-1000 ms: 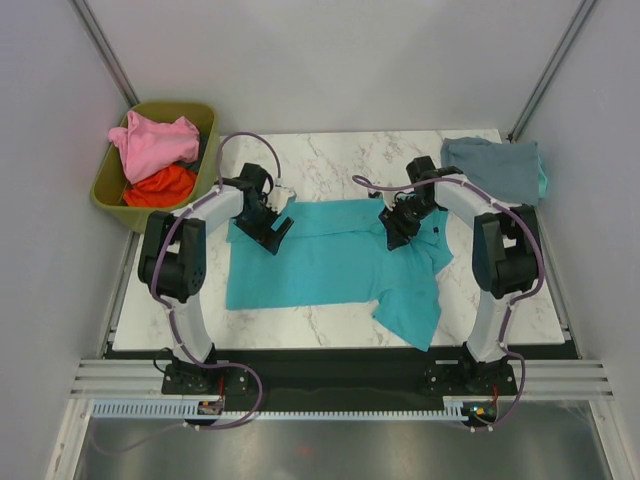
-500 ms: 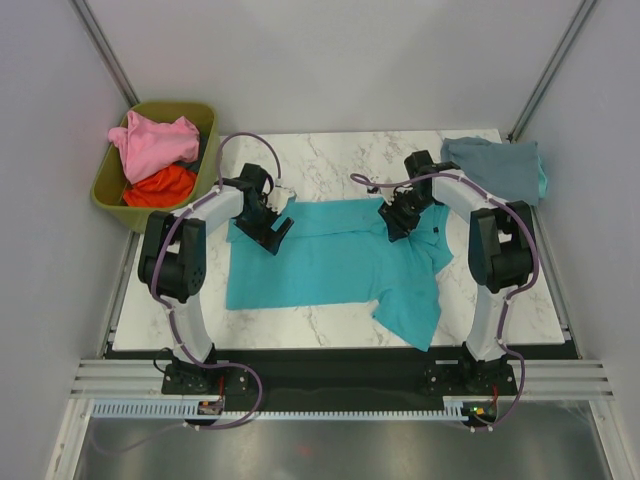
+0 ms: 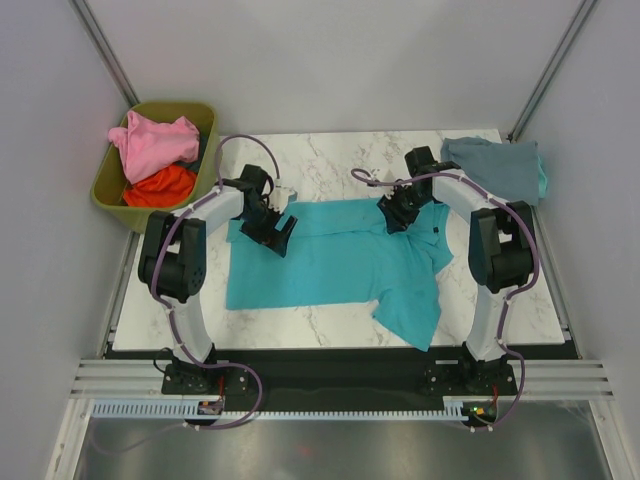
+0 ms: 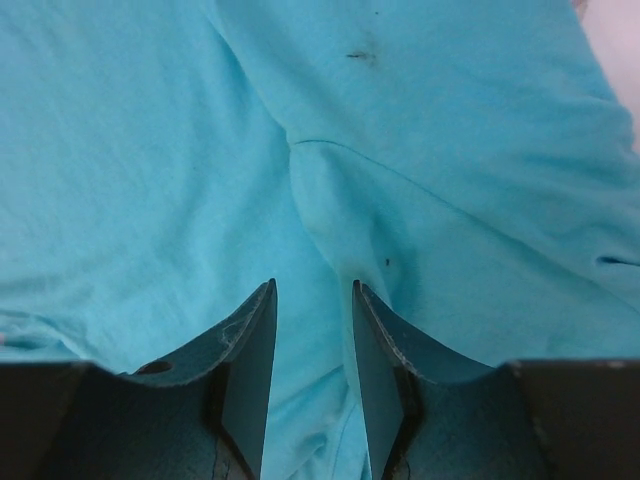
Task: Fold and stack the t-shirts
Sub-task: Fold the tshirt
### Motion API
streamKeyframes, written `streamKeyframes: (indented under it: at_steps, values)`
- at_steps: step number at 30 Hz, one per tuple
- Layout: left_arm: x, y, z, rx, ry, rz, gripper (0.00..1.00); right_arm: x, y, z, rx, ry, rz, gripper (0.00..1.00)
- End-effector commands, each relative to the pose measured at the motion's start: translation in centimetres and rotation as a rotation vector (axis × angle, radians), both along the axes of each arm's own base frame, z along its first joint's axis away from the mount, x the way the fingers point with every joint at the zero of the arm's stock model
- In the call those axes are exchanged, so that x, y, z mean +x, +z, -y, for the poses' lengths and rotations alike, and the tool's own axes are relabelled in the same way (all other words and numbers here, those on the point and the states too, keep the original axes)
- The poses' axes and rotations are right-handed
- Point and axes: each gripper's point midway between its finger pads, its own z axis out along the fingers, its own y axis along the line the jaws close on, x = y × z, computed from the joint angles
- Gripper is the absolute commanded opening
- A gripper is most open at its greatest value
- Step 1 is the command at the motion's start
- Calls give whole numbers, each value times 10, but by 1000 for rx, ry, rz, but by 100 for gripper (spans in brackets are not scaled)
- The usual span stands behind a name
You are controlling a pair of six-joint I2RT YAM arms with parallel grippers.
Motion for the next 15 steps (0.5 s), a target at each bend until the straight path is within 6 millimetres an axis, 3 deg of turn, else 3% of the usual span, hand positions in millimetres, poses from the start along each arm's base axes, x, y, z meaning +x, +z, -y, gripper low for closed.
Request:
streamKeyframes:
  at_steps: [1,6,10,15]
  values:
    - [-17,10,22,-122,60,-83,99,0,37,-16,104,39,42,44]
    - [-15,10,24,-127,60,-80,99,-33,34,-20,145,89,-77,44]
    - [-13,11,24,-128,61,-77,99,-54,19,-17,139,110,-178,44]
    - [-14,9,22,-114,59,-77,99,-53,-1,-8,83,109,-195,44]
